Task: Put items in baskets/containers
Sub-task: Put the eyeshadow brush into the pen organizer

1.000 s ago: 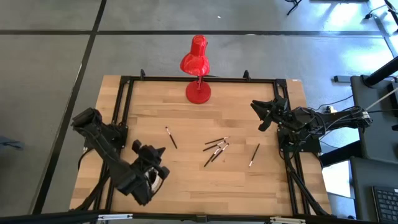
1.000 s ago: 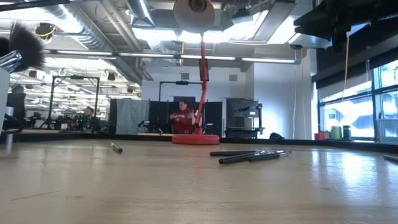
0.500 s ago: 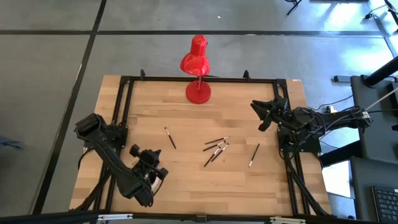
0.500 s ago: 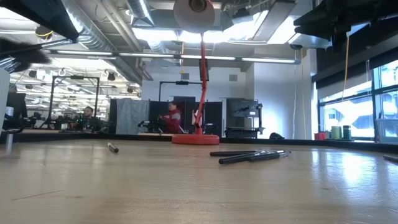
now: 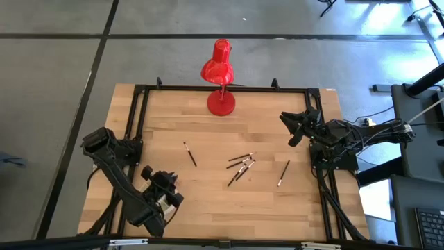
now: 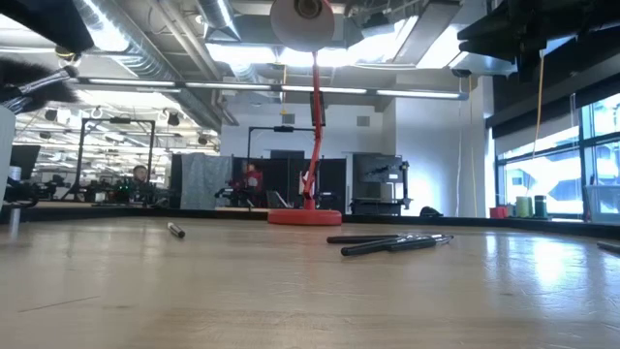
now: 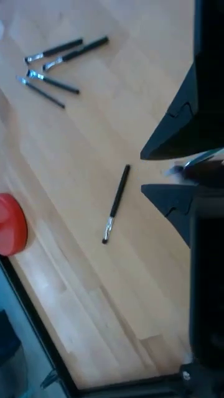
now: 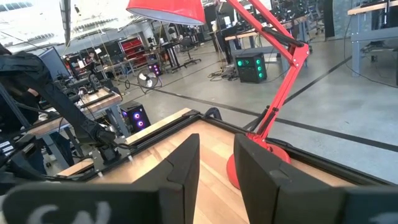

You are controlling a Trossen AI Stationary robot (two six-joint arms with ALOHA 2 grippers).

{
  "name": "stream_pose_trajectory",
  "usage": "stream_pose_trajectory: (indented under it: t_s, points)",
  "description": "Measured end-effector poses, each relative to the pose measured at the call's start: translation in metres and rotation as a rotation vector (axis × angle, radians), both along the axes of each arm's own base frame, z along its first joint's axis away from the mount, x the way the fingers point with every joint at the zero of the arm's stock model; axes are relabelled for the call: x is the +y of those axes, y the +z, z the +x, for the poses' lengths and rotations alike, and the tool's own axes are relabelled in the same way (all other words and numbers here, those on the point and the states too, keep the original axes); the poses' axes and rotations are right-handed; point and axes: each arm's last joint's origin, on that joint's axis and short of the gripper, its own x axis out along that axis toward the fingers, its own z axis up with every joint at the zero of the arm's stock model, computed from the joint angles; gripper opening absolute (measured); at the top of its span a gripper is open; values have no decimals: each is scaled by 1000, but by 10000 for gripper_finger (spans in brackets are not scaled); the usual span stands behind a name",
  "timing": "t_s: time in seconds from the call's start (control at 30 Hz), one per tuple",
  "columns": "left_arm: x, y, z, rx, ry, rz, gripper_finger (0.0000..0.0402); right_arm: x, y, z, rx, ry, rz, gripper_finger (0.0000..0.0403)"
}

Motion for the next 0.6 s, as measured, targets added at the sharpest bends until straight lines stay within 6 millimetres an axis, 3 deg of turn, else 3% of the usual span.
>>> stream_pose_trajectory:
  t_s: [0.13, 0.23, 0.43, 0.6]
  points:
    - [1, 5, 5, -39, -43, 51, 100, 0, 0, 0, -1, -1, 0, 100]
    - [15, 6, 20, -78, 3, 83, 113, 0, 2, 0, -23, -1, 1, 100]
    - [75, -2, 67, 162, 251, -49, 126, 0, 5, 0, -59, -1, 6, 100]
    - [134, -6, 97, 242, 394, -148, 139, 0, 6, 0, -62, -11, 2, 100]
